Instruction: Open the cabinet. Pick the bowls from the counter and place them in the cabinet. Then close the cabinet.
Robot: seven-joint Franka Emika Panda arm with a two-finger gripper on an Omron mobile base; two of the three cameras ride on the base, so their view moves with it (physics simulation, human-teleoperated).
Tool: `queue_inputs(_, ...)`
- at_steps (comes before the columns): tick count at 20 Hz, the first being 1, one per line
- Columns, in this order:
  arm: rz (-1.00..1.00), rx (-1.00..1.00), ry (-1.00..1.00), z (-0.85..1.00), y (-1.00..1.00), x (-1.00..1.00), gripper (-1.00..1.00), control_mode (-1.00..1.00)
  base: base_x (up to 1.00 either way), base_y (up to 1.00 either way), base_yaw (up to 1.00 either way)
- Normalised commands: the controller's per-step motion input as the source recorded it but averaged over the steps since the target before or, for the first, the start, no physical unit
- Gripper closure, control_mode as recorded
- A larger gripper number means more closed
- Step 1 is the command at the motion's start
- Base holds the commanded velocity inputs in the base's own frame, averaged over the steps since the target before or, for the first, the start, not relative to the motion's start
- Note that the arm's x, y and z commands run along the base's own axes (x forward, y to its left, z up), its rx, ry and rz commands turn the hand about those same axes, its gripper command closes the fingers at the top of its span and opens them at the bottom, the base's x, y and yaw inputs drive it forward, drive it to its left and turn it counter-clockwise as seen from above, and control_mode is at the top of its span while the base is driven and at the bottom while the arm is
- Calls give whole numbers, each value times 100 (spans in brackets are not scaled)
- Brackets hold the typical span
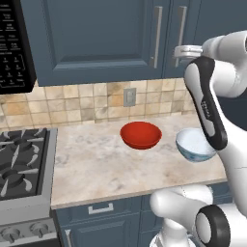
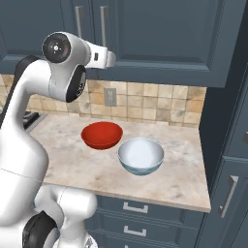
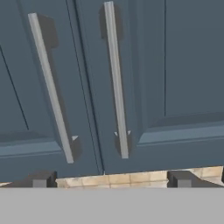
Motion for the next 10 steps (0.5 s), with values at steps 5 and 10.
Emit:
queue_inputs(5, 0, 1, 0, 20, -4, 24, -100, -100, 0, 0, 0)
queue_inputs(10, 0, 0, 0, 10, 0, 20, -100, -100, 0, 0, 0)
